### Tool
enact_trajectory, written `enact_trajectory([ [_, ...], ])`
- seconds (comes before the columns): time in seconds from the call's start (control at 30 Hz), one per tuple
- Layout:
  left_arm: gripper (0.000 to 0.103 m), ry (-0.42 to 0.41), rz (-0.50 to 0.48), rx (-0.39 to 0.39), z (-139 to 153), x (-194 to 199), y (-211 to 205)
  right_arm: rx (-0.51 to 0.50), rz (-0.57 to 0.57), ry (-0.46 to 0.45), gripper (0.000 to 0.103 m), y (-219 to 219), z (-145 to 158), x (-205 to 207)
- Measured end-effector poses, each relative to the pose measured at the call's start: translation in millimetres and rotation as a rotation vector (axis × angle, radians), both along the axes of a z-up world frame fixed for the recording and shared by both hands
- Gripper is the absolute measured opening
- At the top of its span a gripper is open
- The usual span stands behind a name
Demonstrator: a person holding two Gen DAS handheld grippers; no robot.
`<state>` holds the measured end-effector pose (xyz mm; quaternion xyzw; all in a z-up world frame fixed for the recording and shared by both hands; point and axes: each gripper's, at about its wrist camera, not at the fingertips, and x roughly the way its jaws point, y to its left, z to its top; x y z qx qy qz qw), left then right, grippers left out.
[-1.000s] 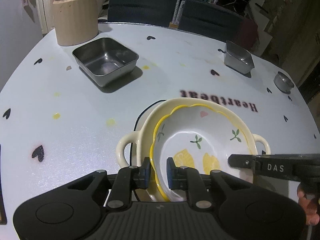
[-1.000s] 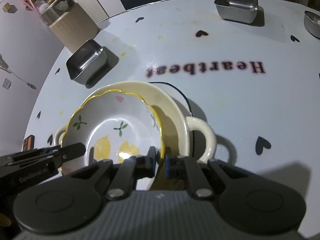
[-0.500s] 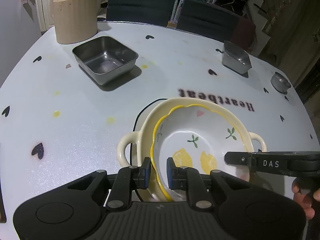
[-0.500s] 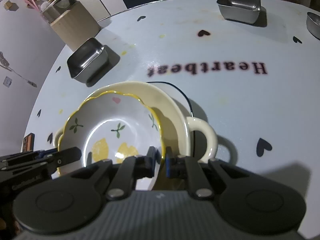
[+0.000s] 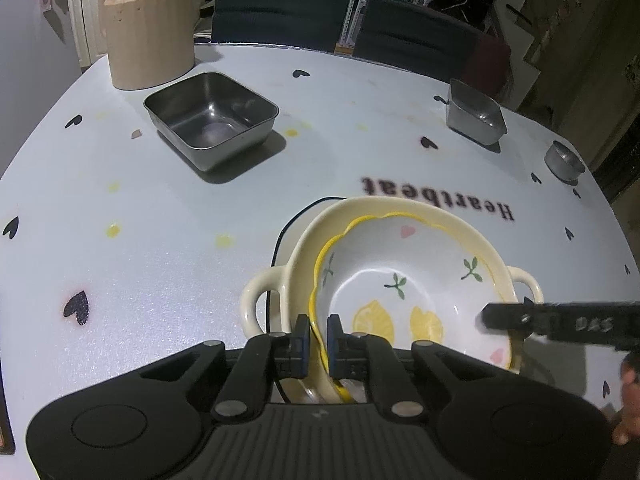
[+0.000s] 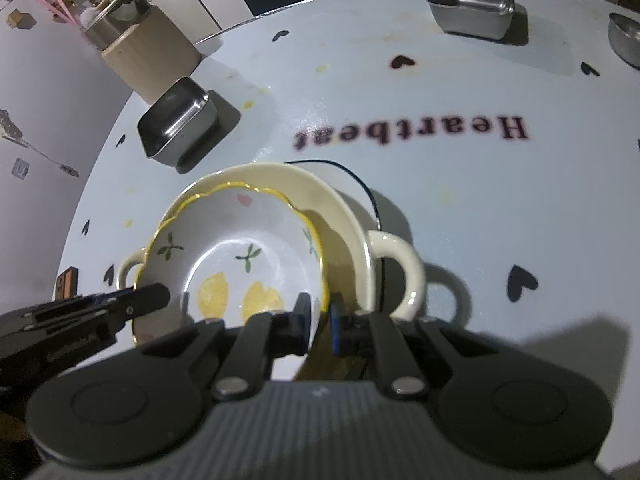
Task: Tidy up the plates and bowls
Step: 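Lower the lemon-print bowl into the cream bowl with both grippers, then open both grippers and lift them away from the nested bowls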
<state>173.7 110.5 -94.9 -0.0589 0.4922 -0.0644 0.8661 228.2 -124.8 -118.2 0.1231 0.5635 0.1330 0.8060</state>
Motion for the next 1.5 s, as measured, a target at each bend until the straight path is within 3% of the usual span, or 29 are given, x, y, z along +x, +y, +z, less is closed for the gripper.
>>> enact_trajectory([
  [0.37, 0.009, 0.005, 0.008, -0.003, 2, 0, 1, -0.006, 0.02, -0.034, 0.012, -1, 5, -4],
  [0.47, 0.009, -0.031, 0.01, 0.002, 11, -3, 3, -0.008, 0.025, -0.042, 0.011, -1, 5, -3],
  [0.6, 0.009, -0.101, 0.007, -0.067, 31, -13, 9, -0.01, 0.028, -0.045, 0.011, 0, 5, -4],
  [0.83, 0.01, -0.083, -0.012, -0.016, 27, -11, 3, -0.009, 0.026, -0.043, 0.011, 0, 4, -4],
  [1.0, 0.011, -0.093, -0.017, -0.023, 30, -12, 3, -0.023, 0.026, -0.083, 0.011, 0, 14, -7],
  [1.07, 0.016, -0.104, -0.016, -0.026, 33, -13, 3, -0.024, 0.031, -0.11, 0.011, 0, 20, -10],
  [1.2, 0.042, -0.15, -0.01, -0.032, 45, -15, 3, 0.01, 0.048, -0.184, 0.014, -2, 39, -19],
  [1.23, 0.053, -0.164, -0.006, -0.033, 48, -15, 3, 0.027, 0.048, -0.207, 0.014, -3, 45, -21],
  [1.27, 0.06, -0.179, 0.001, -0.035, 52, -14, 4, 0.041, 0.048, -0.228, 0.017, -4, 51, -23],
  [1.3, 0.075, -0.194, 0.006, -0.035, 55, -13, 5, 0.059, 0.049, -0.251, 0.022, -5, 57, -24],
  [1.33, 0.086, -0.216, 0.015, -0.03, 58, -12, 7, 0.077, 0.044, -0.28, 0.039, -7, 63, -25],
  [1.37, 0.089, -0.236, 0.024, -0.023, 62, -11, 8, 0.091, 0.033, -0.31, 0.059, -7, 68, -25],
  [1.4, 0.093, -0.256, 0.039, -0.017, 65, -9, 10, 0.095, 0.025, -0.339, 0.071, -7, 73, -25],
  [1.5, 0.1, -0.275, 0.093, -0.013, 70, 2, 21, 0.085, 0.014, -0.411, 0.089, -3, 81, -21],
])
